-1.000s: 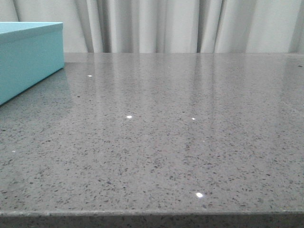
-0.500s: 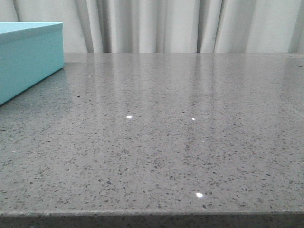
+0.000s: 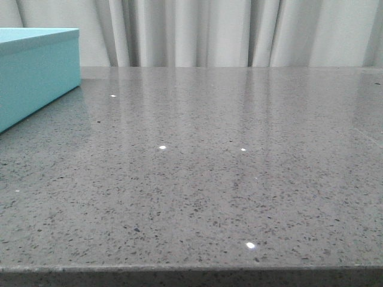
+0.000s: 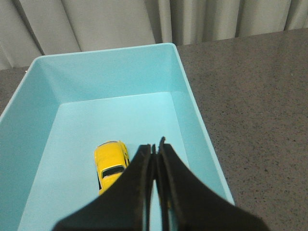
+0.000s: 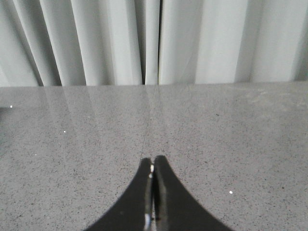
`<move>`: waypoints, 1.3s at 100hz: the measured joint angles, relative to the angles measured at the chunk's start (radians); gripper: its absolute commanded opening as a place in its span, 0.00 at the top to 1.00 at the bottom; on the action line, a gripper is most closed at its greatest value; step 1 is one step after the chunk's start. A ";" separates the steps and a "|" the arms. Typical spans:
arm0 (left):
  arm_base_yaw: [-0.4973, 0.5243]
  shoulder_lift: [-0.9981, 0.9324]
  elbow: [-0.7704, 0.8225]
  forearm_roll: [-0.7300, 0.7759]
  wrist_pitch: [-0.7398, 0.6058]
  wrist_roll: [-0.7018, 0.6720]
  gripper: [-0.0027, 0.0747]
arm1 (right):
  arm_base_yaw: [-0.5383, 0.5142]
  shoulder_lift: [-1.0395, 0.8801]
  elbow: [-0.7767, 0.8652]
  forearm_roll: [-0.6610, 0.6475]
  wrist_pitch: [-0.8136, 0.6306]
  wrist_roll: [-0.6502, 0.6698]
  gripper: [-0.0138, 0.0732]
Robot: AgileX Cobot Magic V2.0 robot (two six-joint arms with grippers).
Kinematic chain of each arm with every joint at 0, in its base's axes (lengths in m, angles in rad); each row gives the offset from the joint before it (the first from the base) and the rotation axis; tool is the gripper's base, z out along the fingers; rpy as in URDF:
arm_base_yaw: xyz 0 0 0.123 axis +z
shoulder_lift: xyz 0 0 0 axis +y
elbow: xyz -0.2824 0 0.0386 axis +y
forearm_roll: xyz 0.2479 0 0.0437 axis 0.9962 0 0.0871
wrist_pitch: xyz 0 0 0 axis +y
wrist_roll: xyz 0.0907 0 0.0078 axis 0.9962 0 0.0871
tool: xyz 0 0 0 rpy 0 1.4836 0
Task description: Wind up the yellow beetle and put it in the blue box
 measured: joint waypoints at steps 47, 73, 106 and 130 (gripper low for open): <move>0.000 -0.322 0.279 -0.028 -0.041 0.000 0.99 | 0.000 -0.172 0.139 -0.028 -0.018 0.000 0.92; 0.000 -0.442 0.341 -0.045 -0.033 0.000 0.99 | 0.000 -0.171 0.149 -0.032 -0.018 0.000 0.92; 0.000 -0.457 0.346 -0.049 -0.026 0.000 0.99 | 0.000 -0.171 0.149 -0.033 -0.018 0.000 0.92; 0.000 -0.457 0.347 -0.049 -0.026 0.000 0.99 | 0.000 -0.171 0.149 -0.033 -0.018 -0.001 0.92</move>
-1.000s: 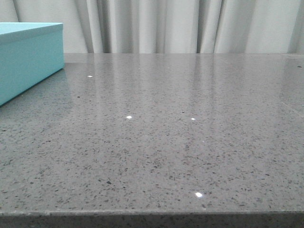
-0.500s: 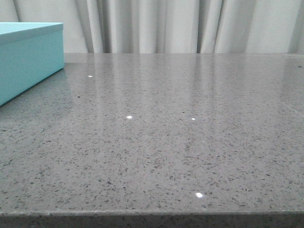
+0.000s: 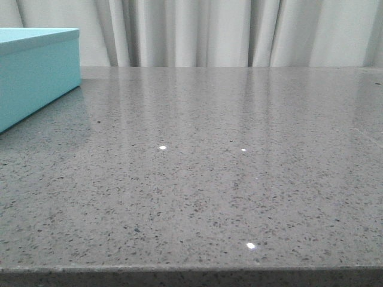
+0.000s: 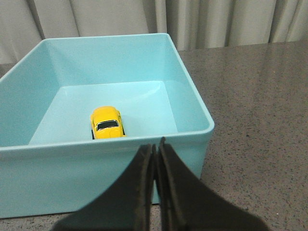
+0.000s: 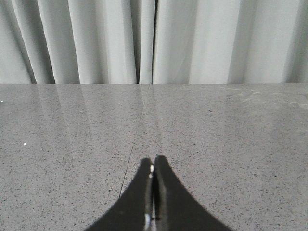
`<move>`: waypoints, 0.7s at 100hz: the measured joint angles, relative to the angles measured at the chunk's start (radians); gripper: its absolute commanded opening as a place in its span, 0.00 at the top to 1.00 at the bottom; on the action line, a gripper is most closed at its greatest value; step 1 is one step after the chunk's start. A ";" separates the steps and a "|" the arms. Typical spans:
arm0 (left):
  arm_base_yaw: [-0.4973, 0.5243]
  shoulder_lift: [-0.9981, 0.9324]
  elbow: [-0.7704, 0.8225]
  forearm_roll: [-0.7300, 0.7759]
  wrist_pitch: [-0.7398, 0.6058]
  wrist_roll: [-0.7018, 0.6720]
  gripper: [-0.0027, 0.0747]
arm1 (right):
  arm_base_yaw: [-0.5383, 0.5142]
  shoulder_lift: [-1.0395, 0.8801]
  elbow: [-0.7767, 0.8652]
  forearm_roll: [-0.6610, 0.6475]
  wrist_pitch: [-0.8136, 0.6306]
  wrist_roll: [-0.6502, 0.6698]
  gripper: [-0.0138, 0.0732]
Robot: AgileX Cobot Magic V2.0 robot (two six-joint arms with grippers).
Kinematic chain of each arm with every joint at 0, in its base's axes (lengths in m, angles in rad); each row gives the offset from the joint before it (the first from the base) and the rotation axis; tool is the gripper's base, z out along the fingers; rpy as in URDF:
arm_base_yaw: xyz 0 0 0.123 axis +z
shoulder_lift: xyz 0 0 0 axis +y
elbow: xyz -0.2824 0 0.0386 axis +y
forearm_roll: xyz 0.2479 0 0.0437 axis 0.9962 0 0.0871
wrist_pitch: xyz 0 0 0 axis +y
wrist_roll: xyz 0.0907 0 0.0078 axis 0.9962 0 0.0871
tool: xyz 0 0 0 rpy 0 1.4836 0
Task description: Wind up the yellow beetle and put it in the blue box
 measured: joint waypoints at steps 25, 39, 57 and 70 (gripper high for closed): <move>0.000 0.000 0.000 0.000 0.000 0.000 0.99 | 0.000 0.000 0.000 -0.002 0.000 0.000 0.92; 0.000 -0.006 0.000 0.000 0.000 0.000 0.99 | 0.000 0.000 0.000 -0.002 0.000 0.000 0.92; 0.000 -0.047 0.079 0.039 -0.117 -0.025 0.99 | 0.000 0.000 0.000 -0.002 0.000 0.000 0.92; 0.000 -0.104 0.164 0.121 -0.168 -0.123 0.99 | 0.000 0.000 0.000 -0.002 0.000 0.000 0.92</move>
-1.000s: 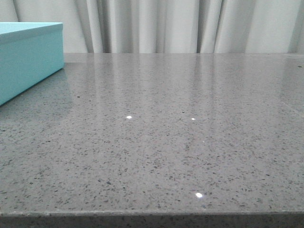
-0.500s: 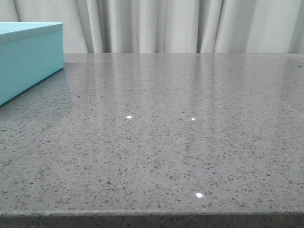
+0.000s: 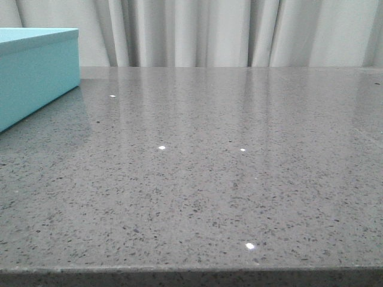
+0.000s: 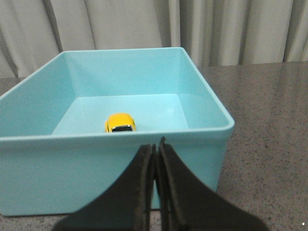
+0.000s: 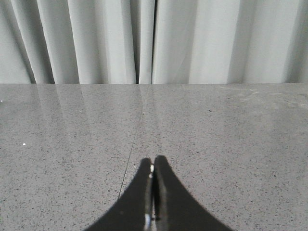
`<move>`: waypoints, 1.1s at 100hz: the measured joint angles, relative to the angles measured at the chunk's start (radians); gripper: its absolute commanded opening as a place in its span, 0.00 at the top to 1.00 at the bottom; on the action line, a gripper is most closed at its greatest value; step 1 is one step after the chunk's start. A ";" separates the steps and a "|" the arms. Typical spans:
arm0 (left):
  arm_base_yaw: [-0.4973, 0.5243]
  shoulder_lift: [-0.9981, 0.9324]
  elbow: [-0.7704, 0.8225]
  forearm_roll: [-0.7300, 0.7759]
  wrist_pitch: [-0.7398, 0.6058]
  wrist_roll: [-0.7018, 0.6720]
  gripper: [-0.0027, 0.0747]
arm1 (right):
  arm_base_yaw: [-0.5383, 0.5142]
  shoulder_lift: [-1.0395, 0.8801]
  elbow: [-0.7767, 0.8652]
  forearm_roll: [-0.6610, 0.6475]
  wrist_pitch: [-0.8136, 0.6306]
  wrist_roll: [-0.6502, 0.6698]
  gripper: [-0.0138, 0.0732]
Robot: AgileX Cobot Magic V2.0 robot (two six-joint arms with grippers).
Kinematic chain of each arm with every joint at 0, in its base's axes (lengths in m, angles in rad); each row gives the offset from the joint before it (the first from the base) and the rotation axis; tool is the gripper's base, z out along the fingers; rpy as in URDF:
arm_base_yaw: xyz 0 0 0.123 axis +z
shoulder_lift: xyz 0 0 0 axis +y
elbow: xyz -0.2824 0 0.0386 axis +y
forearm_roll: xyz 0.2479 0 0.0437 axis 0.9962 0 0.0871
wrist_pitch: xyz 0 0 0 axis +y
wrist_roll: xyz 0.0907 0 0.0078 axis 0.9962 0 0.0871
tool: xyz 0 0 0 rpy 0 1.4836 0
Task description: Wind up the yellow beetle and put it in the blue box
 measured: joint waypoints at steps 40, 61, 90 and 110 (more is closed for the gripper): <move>0.070 -0.163 0.168 0.034 -0.016 -0.032 0.99 | 0.000 0.000 0.000 0.000 0.000 0.000 0.92; 0.074 -0.163 0.168 0.015 -0.055 -0.032 0.99 | 0.000 0.000 0.000 0.000 0.000 0.000 0.92; 0.074 -0.163 0.168 0.010 -0.055 -0.033 0.99 | 0.000 0.000 0.000 0.000 0.000 0.000 0.92; 0.074 -0.163 0.168 0.010 -0.055 -0.033 0.99 | 0.000 0.000 0.000 0.000 0.000 0.000 0.92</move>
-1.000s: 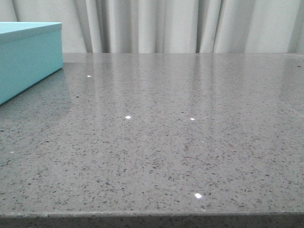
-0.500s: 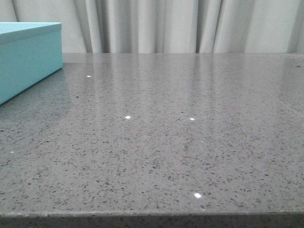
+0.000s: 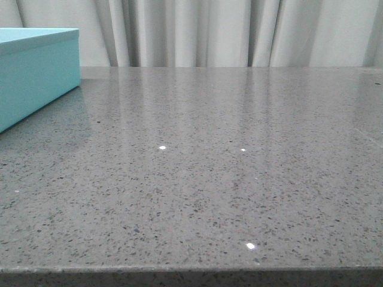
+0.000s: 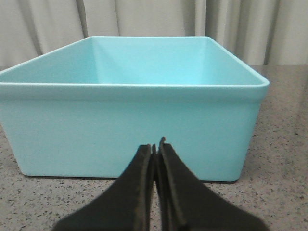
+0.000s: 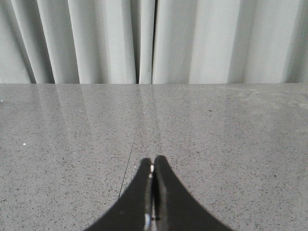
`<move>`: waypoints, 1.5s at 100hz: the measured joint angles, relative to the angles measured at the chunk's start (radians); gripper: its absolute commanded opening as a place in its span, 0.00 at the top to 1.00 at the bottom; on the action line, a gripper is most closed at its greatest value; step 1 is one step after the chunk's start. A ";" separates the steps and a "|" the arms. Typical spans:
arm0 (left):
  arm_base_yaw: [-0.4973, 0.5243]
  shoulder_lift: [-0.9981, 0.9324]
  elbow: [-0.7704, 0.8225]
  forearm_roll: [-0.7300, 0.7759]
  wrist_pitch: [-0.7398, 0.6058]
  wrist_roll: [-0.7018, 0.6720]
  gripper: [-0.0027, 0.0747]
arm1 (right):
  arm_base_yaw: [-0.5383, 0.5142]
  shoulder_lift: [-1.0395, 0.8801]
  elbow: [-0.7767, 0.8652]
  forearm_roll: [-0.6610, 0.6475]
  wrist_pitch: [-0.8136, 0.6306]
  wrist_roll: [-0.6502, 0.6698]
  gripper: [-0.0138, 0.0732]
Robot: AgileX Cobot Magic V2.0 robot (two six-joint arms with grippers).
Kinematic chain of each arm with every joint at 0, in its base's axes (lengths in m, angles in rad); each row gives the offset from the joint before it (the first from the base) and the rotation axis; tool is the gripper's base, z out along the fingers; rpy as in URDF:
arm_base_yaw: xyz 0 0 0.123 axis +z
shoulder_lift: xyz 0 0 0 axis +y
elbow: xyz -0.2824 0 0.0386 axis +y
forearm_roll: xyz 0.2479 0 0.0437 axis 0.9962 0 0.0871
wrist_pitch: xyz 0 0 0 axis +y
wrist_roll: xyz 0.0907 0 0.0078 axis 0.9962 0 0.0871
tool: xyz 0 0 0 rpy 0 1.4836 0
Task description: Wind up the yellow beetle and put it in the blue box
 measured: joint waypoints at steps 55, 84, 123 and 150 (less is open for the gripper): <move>0.000 0.000 0.000 0.000 0.000 0.000 0.99 | 0.000 0.000 0.000 0.000 0.000 0.000 0.92; 0.000 0.000 0.000 0.000 0.000 0.000 0.99 | -0.024 0.000 0.069 0.000 -0.135 0.000 0.92; 0.000 0.000 0.000 0.000 0.000 0.000 0.99 | -0.178 0.000 0.314 0.115 -0.424 -0.070 0.92; 0.000 0.000 0.000 0.000 0.000 0.000 0.99 | -0.205 0.000 0.429 0.201 -0.442 -0.191 0.92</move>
